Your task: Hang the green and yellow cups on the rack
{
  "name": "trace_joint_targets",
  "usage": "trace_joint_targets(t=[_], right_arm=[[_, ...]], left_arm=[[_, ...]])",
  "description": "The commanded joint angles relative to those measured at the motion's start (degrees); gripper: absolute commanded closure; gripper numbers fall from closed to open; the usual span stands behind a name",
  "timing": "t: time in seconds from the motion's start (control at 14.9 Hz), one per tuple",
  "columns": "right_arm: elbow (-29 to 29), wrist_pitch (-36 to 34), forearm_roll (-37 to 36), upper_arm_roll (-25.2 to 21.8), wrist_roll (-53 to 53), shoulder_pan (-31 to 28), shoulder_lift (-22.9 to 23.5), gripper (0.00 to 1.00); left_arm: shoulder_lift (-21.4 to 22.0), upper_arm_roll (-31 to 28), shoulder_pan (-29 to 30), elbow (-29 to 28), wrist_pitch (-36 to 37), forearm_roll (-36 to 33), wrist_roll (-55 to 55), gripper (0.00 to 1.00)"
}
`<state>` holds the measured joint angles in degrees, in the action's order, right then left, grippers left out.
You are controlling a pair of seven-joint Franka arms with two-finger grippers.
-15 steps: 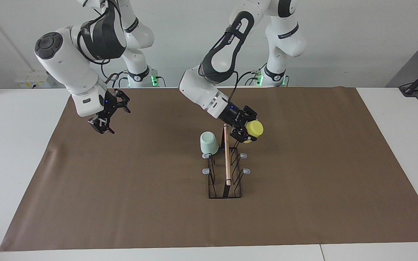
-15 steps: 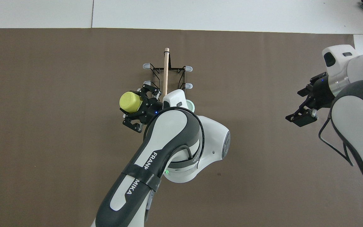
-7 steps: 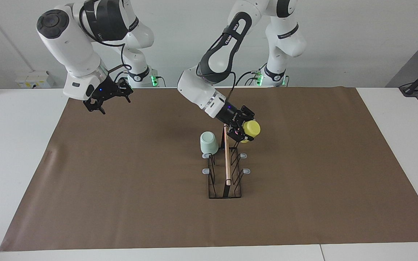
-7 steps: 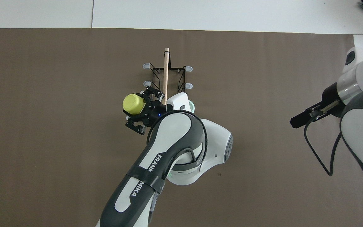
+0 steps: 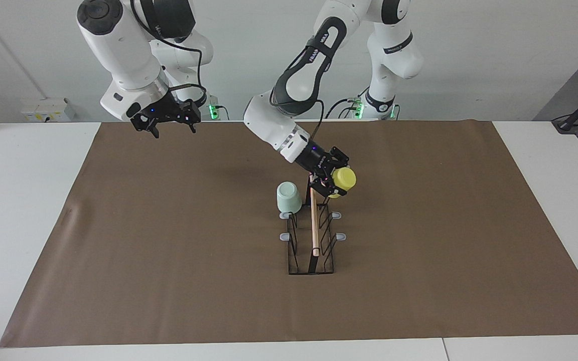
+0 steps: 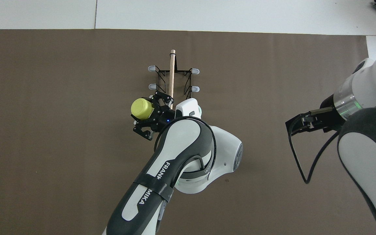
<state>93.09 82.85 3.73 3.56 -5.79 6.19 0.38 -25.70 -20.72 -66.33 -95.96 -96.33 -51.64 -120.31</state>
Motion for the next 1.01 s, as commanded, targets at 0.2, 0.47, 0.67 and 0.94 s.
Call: trace_joint_targets(t=[0.2, 0.47, 0.67, 0.94], right_arm=[[0.07, -0.14, 0.05, -4.18, -1.33, 1.64, -0.73, 0.00], [-0.45, 0.82, -0.04, -3.92, -1.51, 2.52, -0.90, 0.00], [-0.37, 5.03, -0.13, -3.74, -2.12, 1.55, -0.91, 0.00], [-0.37, 9.17, -0.65, -3.65, -2.21, 1.28, -0.91, 0.00]], left_arm=[[0.12, -0.91, -1.26, -1.51, -1.84, 1.53, -2.20, 1.00], [0.21, -0.91, -1.26, -1.51, -2.55, 1.63, -3.53, 0.78], [0.21, -0.91, -2.05, -1.51, -2.46, 1.71, -3.53, 0.04], [0.21, -0.91, -2.05, -1.16, -1.67, 1.71, -3.44, 0.00]])
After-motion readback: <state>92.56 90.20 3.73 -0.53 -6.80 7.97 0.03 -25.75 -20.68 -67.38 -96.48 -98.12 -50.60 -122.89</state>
